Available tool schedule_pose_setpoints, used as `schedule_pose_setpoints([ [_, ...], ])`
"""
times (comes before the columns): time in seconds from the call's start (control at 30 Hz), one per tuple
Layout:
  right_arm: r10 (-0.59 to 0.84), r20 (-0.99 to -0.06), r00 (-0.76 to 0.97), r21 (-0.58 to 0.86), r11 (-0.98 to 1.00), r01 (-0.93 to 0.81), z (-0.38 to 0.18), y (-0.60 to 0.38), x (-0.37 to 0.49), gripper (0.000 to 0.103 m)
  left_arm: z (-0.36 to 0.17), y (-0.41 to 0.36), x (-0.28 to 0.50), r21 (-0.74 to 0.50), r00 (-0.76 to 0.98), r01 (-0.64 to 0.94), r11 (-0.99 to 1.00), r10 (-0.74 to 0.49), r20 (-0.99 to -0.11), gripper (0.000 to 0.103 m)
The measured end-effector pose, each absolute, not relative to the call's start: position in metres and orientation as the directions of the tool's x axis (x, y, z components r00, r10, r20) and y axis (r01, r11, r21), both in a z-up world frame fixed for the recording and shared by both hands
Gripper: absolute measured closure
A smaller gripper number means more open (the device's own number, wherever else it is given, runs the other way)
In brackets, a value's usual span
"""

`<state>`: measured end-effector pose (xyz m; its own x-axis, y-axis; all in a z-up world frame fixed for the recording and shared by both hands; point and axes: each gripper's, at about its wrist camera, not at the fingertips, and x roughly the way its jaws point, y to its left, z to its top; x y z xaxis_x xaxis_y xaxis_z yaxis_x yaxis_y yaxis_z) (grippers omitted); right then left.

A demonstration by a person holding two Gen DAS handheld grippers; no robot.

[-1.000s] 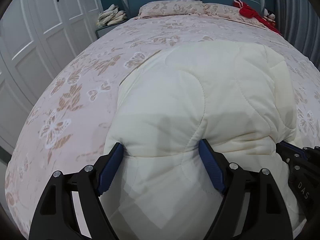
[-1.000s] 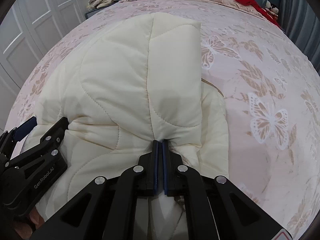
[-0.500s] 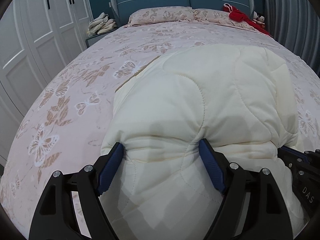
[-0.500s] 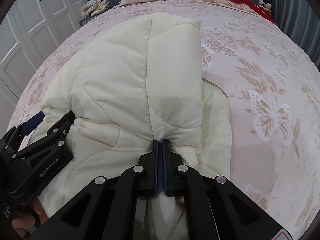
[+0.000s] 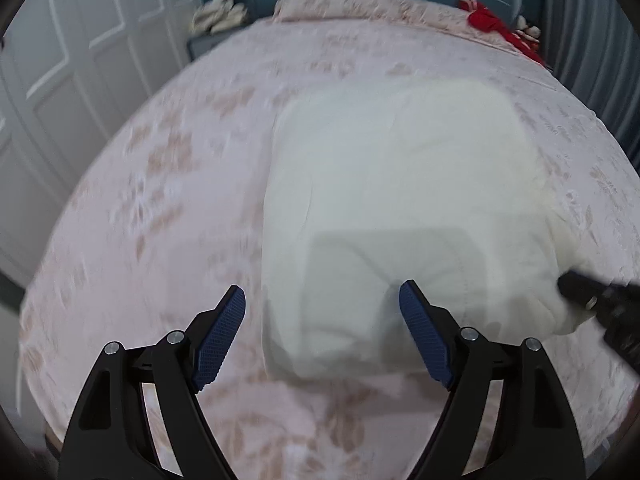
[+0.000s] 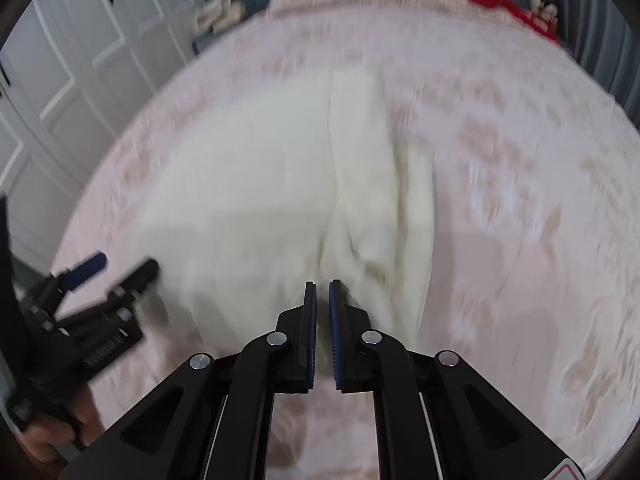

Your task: Fold large clothes

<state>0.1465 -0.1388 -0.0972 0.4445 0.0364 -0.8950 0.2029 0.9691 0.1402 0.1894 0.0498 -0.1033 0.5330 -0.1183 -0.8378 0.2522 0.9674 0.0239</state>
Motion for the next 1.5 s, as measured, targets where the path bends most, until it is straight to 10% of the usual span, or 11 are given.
schedule_pose_setpoints([
  [0.77, -0.04, -0.833, 0.552, 0.082, 0.978, 0.194, -0.046, -0.114, 0.073, 0.093, -0.048, 0.046, 0.113, 0.079, 0.623, 0.228, 0.97, -0.083, -0.778, 0.026],
  [1.07, -0.098, -0.789, 0.606, 0.026, 0.981, 0.192, -0.038, -0.099, 0.022, 0.037, -0.046, 0.054, 0.065, 0.086, 0.659, 0.191, 0.978, -0.063, -0.75, 0.012],
  [1.5, -0.127, -0.784, 0.607, 0.018, 0.974, 0.228, -0.046, -0.087, -0.023, 0.026, -0.055, 0.068, 0.021, 0.114, 0.673, 0.166, 0.979, -0.028, -0.739, 0.011],
])
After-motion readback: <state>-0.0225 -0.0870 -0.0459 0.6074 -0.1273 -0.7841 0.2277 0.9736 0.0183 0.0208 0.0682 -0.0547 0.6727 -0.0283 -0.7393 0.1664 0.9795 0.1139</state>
